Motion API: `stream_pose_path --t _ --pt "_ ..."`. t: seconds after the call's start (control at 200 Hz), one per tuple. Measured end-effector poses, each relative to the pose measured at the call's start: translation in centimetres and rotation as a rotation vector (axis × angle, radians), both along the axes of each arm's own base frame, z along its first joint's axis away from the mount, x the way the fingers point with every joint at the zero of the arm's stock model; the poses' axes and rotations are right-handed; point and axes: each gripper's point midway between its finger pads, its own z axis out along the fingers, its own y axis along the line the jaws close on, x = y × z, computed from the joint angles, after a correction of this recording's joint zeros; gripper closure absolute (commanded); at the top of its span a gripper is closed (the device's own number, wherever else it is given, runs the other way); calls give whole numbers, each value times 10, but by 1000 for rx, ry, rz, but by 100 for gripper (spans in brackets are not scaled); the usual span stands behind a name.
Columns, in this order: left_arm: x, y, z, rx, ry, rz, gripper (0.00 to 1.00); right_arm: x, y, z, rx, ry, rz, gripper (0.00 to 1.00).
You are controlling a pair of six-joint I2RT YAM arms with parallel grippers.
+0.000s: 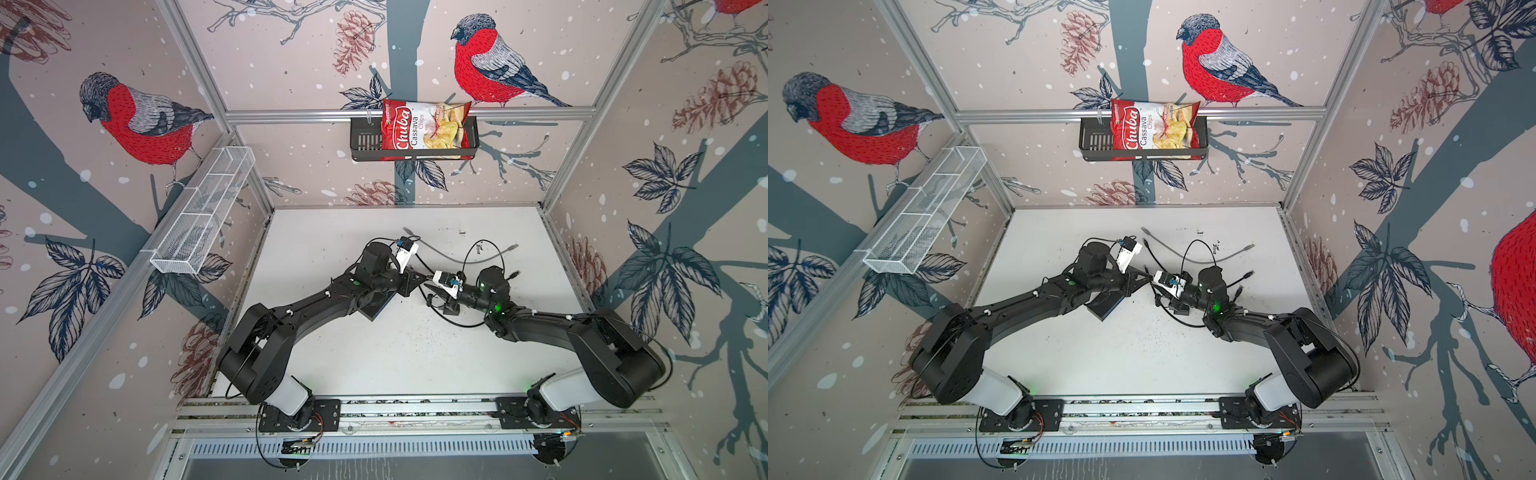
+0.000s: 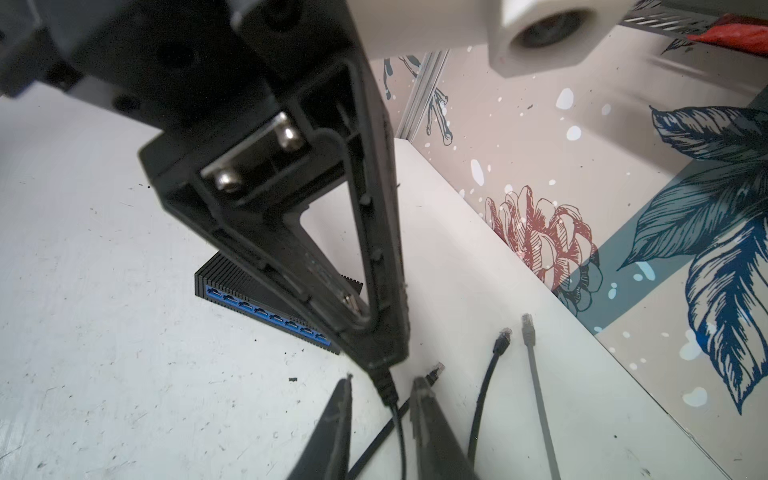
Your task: Insert the plug into the switch port
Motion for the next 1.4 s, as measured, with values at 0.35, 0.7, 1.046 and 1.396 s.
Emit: stream_pose_path --t 0.35,0.7,1.046,1.396 --pt "-2 -1 1 -18 13 -6 95 1 5 1 23 15 19 77" --pt "-1 -5 3 -36 3 -20 95 1 7 6 51 16 26 80" --pt "1 -6 8 -51 -13 -18 80 -2 6 5 47 29 32 99" --pt "7 7 8 3 -28 64 4 0 1 3 31 63 18 100"
